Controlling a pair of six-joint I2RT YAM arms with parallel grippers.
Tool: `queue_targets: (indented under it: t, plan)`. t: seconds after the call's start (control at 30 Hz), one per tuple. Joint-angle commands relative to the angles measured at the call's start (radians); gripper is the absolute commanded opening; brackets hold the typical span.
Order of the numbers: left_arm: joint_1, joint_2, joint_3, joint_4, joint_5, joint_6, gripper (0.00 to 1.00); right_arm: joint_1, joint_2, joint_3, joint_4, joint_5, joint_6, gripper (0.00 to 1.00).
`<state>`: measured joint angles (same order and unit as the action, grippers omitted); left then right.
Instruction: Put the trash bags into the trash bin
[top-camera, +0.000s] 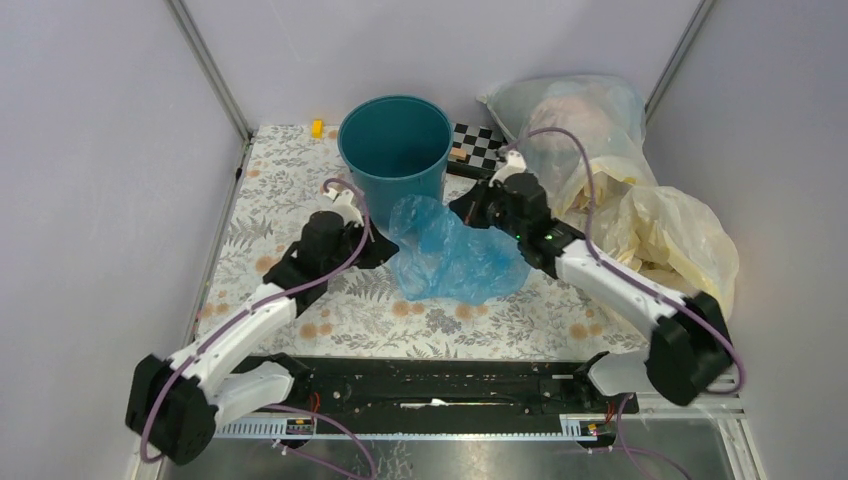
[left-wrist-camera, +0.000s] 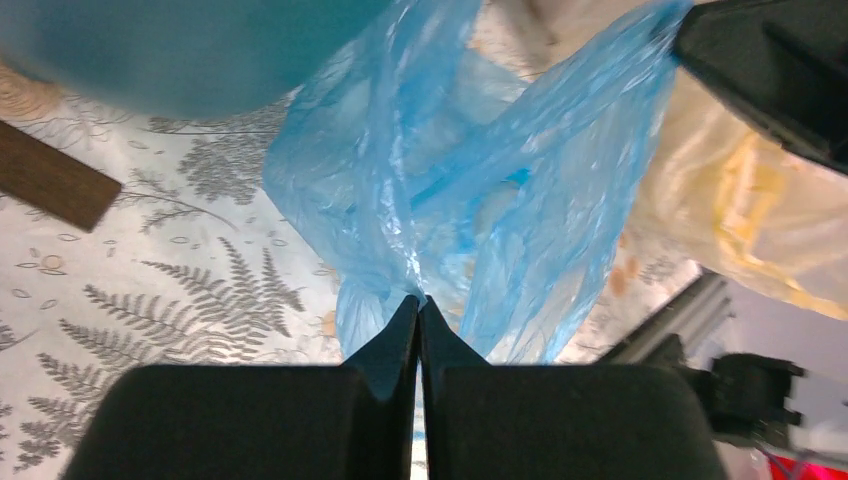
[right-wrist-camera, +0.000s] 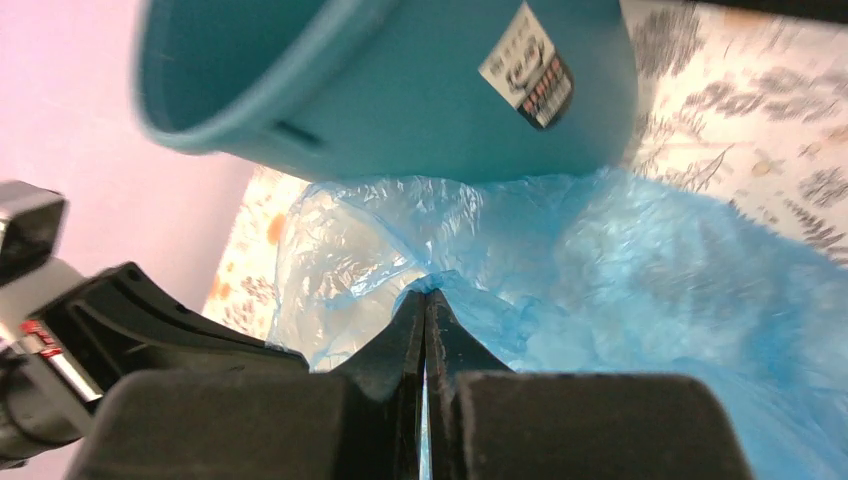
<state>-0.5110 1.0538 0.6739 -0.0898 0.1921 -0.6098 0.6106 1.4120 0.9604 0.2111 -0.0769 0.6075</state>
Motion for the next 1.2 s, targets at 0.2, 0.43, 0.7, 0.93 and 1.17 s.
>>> queue_targets:
  t: [0.2, 0.43, 0.7, 0.93, 1.17]
  plan:
    - [0.003, -0.251, 0.222, -0.229, 0.125, -0.091, 0.00, -0.017, -0.342, 0.095, -0.408, 0.069, -0.109, 0.00]
    - [0.002, -0.285, 0.338, -0.277, 0.237, -0.154, 0.00, -0.018, -0.485, 0.081, -0.555, 0.187, -0.117, 0.01]
    - [0.003, -0.274, 0.382, -0.249, 0.278, -0.189, 0.00, -0.018, -0.546, 0.091, -0.690, 0.386, -0.126, 0.00]
    - [0.002, -0.259, 0.411, -0.291, 0.170, -0.180, 0.00, -0.018, -0.569, 0.067, -0.795, 0.636, -0.038, 0.00]
    - [0.002, -0.220, 0.416, -0.272, 0.161, -0.174, 0.00, -0.018, -0.634, 0.029, -0.818, 0.735, 0.000, 0.03]
